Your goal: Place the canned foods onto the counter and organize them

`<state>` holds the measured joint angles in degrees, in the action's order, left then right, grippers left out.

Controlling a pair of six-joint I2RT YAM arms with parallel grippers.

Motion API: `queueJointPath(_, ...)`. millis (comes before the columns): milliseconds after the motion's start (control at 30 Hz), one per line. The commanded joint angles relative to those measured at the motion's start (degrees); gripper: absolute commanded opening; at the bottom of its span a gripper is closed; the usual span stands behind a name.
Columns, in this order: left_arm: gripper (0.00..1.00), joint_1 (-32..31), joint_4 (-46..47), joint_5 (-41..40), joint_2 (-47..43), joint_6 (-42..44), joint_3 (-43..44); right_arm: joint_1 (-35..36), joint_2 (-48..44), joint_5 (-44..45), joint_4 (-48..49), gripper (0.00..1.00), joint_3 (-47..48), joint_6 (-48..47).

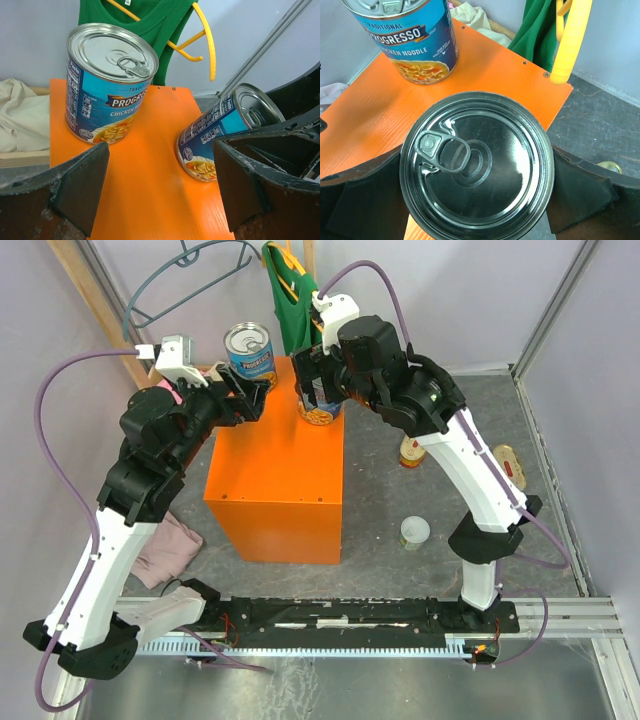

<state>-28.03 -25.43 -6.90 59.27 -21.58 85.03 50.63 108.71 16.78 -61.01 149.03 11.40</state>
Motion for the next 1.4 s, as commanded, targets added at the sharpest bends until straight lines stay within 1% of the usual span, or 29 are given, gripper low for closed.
queueJointPath(0, 0.91, 0.1, 0.7, 0.4, 0.0, -1.3, 0.2, 0.4, -0.1, -0.6, 7.4, 0.63, 0.7, -1.0)
queueJointPath(100, 0.91, 0.0, 0.6, 0.2, 0.4, -1.1, 0.4, 0.4, 0.3, -0.5, 8.0, 0.72, 0.5, -1.6)
queueJointPath(233, 0.91, 0.0, 0.5, 0.0, 0.6, -1.1, 0.4, 0.4, 0.7, -0.5, 8.6, 0.8, 0.4, -2.4)
queueJointPath(467, 0.91, 0.0, 0.2, -0.4, 0.7, -0.9, 0.4, 0.4, 1.0, -0.9, 10.2, 0.84, 0.2, -3.1)
queueJointPath(567, 0.91, 0.0, 0.2, -0.5, 0.6, -1.0, 0.4, 0.4, 0.9, -1.2, 10.7, 0.88, 0.2, -3.2)
queueJointPath(600, 0.91, 0.1, 0.1, -0.5, 0.5, -1.0, 0.3, 0.4, 0.7, -1.4, 11.1, 0.9, -1.4, -3.3)
queueJointPath(633, 0.91, 0.0, 0.1, -0.5, 0.5, -1.0, 0.3, 0.4, 0.5, -1.6, 11.7, 0.92, -1.9, -3.4)
queueJointPath(700, 0.92, 0.0, 0.0, -0.6, 0.4, -1.0, 0.3, 0.5, 0.0, -1.9, 12.7, 1.0, -2.7, -3.3)
queueJointPath(967, 0.92, 0.1, 0.0, -1.1, 0.0, -1.1, 0.0, 0.4, -1.0, -2.4, 14.6, 0.99, -3.6, -3.3)
queueJointPath(1367, 0.93, 0.0, 0.3, -0.8, -0.3, -1.4, -0.2, 0.4, -3.8, -0.6, 18.4, 0.99, -5.5, -4.4)
